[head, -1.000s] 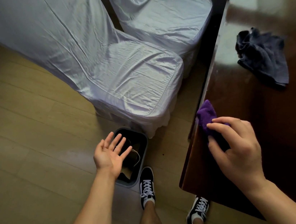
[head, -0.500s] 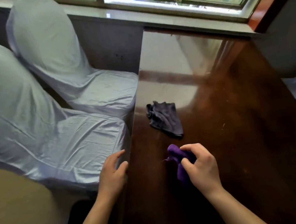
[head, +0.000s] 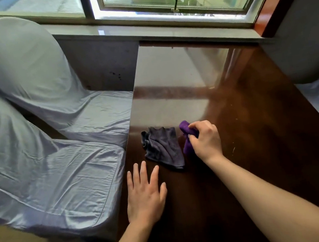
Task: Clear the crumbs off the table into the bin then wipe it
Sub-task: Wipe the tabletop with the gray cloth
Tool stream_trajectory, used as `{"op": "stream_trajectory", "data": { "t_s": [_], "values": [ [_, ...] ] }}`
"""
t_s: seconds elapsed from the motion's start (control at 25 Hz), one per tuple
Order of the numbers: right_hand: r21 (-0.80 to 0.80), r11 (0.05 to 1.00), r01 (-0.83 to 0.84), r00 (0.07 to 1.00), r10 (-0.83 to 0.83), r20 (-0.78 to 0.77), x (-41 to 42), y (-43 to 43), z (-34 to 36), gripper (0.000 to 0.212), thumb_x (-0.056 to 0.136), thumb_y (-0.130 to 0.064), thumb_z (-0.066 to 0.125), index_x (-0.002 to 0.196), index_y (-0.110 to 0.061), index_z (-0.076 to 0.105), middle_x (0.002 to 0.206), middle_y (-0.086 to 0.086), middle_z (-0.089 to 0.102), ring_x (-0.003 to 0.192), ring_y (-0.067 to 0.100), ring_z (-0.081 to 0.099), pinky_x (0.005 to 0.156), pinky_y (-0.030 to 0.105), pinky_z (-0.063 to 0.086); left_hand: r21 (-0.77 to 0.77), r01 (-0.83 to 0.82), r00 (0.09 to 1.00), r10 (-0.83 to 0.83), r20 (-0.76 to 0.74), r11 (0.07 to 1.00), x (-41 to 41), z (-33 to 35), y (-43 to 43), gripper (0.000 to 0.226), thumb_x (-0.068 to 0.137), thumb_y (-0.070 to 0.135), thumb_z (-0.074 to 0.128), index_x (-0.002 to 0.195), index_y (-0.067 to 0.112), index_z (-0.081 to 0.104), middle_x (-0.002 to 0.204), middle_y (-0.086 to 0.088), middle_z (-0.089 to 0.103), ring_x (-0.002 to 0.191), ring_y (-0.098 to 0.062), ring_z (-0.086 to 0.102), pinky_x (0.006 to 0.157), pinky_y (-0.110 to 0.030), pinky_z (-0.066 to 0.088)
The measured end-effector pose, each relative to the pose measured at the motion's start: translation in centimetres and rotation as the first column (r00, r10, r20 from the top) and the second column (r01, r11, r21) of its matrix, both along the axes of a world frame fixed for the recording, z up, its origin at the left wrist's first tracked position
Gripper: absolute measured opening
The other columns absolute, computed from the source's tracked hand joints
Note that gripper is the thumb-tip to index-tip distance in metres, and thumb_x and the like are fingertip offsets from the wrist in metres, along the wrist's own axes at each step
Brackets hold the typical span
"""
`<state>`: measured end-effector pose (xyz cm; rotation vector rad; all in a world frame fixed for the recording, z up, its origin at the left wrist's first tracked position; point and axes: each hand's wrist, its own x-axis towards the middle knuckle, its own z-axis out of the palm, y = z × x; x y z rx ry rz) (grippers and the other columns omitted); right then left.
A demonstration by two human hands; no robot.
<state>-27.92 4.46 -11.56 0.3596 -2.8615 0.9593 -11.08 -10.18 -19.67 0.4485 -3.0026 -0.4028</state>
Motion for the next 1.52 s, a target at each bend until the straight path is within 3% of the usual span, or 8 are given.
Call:
{"op": "stream_trajectory", "data": {
  "t_s": [0.08,0.24,0.44,0.6,0.84,1.04,1.24,1.52],
  "values": [
    [0.098,0.994,-0.045,0.993,0.034,0.117,-0.9,-1.0,-0.6,0.032,0.083,-0.021,0.072,0.114,-0.014,0.069,0.118,0.012,0.066,0.111,0.036,0.058,0.1,0.037,0.042,0.024,0.002,1.0,-0.001,-0.008,1.0,0.0,0.1,-0.2,0.056,0.087,0.047,0.039,0.137,0.024,0.052,0.151,-0.016,0.041,0.145,-0.035,0.028,0.118,-0.05,0.013],
    [0.365,0.882,-0.298,0.938,0.342,-0.062,0.8,-3.6,-2.1,0.053,0.081,-0.044,0.069,0.126,-0.017,0.064,0.132,0.01,0.062,0.126,0.034,0.054,0.115,0.049,0.034,0.168,-0.035,0.99,0.057,-0.128,0.985,0.1,0.6,-0.5,0.045,0.083,0.031,0.042,0.116,0.012,0.066,0.137,-0.019,0.056,0.136,-0.035,0.044,0.113,-0.055,0.03],
    [0.445,0.758,-0.478,0.877,0.379,0.296,2.6,-7.7,-4.8,0.077,0.093,-0.055,0.053,0.156,-0.022,0.023,0.168,0.008,0.014,0.154,0.033,0.013,0.124,0.046,0.018,0.269,-0.066,0.958,0.136,-0.252,0.961,0.2,0.2,-0.7,0.043,0.079,0.022,0.04,0.103,0.003,0.069,0.126,-0.024,0.06,0.124,-0.041,0.054,0.109,-0.058,0.036],
    [0.353,0.802,-0.481,0.874,0.472,0.119,6.8,-4.2,-5.3,0.047,0.096,-0.028,0.048,0.143,-0.023,0.05,0.158,0.002,0.042,0.143,0.031,0.04,0.114,0.043,0.035,0.273,-0.072,0.941,0.156,-0.301,0.959,0.1,-0.1,-0.8,0.047,0.076,0.021,0.037,0.101,-0.002,0.069,0.122,-0.028,0.061,0.119,-0.047,0.056,0.106,-0.061,0.036],
    [0.365,0.808,-0.463,0.865,0.501,-0.012,18.8,10.0,-7.0,0.033,0.09,-0.033,0.056,0.122,-0.036,0.067,0.143,-0.007,0.059,0.128,0.017,0.06,0.1,0.03,0.051,0.234,-0.045,0.954,0.111,-0.277,0.971,-0.1,-0.1,-0.3,0.05,0.077,0.026,0.036,0.101,-0.002,0.069,0.122,-0.031,0.058,0.121,-0.051,0.052,0.106,-0.065,0.034],
    [0.498,0.844,-0.201,0.979,0.19,0.075,16.8,19.9,-6.2,0.052,0.087,-0.045,0.051,0.137,-0.033,0.059,0.154,0.0,0.043,0.14,0.03,0.047,0.113,0.039,0.031,0.059,0.036,0.986,-0.026,-0.165,0.998,-0.1,-0.7,0.3,0.059,0.076,0.04,0.037,0.114,0.004,0.066,0.133,-0.028,0.052,0.133,-0.044,0.041,0.112,-0.066,0.022],
    [0.535,0.84,0.088,0.922,-0.272,0.276,7.4,21.2,-5.8,0.07,0.096,-0.067,0.027,0.156,-0.044,0.001,0.168,-0.004,-0.015,0.156,0.027,-0.014,0.125,0.045,-0.008,-0.05,0.141,0.99,-0.142,-0.009,0.989,-1.4,0.8,4.4,0.065,0.08,0.049,0.035,0.127,0.013,0.061,0.142,-0.026,0.048,0.138,-0.042,0.037,0.106,-0.071,0.022],
    [0.558,0.814,-0.163,0.978,0.058,0.201,13.3,20.5,-7.0,0.06,0.098,-0.067,0.017,0.154,-0.05,0.006,0.169,-0.007,0.001,0.156,0.03,-0.003,0.123,0.046,0.0,-0.026,0.198,0.974,-0.194,0.12,0.98,-4.3,0.4,12.6,0.063,0.09,0.057,0.036,0.148,0.032,0.033,0.161,-0.02,0.012,0.15,-0.033,0.006,0.115,-0.066,0.002]
  ]
}}
